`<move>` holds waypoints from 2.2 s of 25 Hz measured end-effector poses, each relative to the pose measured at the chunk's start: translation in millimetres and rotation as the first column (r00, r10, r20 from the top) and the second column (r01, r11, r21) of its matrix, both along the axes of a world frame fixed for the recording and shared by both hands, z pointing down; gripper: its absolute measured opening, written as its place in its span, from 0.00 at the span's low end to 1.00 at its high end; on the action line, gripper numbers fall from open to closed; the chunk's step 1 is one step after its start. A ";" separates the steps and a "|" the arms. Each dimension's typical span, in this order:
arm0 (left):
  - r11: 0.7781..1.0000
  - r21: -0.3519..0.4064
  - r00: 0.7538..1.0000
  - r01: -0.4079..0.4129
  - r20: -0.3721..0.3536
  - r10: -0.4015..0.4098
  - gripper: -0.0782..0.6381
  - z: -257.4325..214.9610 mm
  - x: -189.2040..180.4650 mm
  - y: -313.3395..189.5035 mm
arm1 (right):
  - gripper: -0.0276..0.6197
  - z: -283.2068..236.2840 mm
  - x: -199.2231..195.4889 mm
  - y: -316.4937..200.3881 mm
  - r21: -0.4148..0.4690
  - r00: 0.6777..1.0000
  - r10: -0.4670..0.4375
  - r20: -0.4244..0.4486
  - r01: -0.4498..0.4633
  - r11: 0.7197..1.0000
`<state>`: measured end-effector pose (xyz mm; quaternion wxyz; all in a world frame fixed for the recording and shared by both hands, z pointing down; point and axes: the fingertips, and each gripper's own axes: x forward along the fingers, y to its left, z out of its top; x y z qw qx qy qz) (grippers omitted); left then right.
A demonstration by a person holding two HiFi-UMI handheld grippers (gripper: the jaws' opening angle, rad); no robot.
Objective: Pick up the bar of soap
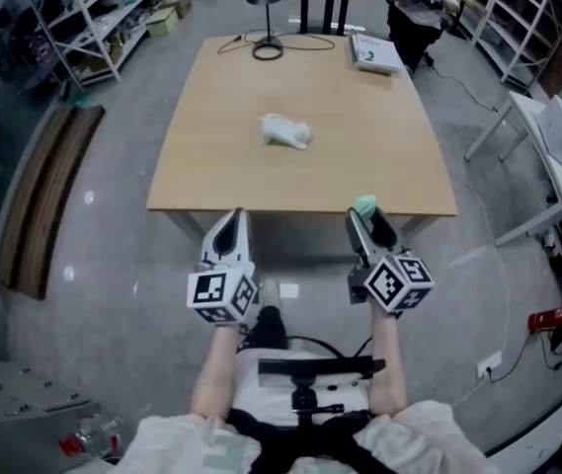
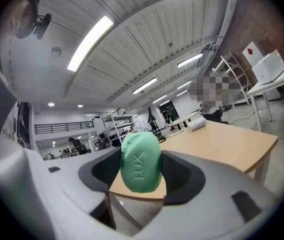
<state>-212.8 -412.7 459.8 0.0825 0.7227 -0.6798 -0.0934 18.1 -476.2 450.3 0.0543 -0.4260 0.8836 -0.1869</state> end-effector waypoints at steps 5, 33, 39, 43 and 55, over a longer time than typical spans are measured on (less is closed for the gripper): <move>0.997 0.063 0.999 0.052 0.004 -0.053 0.11 -34.2 4.7 77.9 | 0.44 -18.3 15.4 68.3 0.031 1.000 -0.026 0.010 0.026 0.999; 0.996 0.001 0.994 0.088 0.068 -0.088 0.11 -8.8 5.8 552.5 | 0.44 -5.3 15.4 543.7 0.034 0.997 -0.053 -0.050 0.055 0.998; 0.994 0.022 0.993 0.111 0.032 -0.112 0.11 -22.1 24.8 595.5 | 0.44 -25.2 43.8 590.5 0.065 0.998 -0.045 -0.042 0.048 0.997; 0.996 0.039 0.994 0.085 0.066 -0.088 0.11 -29.0 70.8 628.7 | 0.44 -28.9 79.2 632.3 0.072 0.999 -0.036 -0.028 0.038 0.997; 0.990 -0.011 0.987 0.138 0.086 -0.136 0.11 -24.3 180.5 811.0 | 0.44 -13.4 191.7 810.7 0.020 0.998 -0.057 -0.032 0.058 0.998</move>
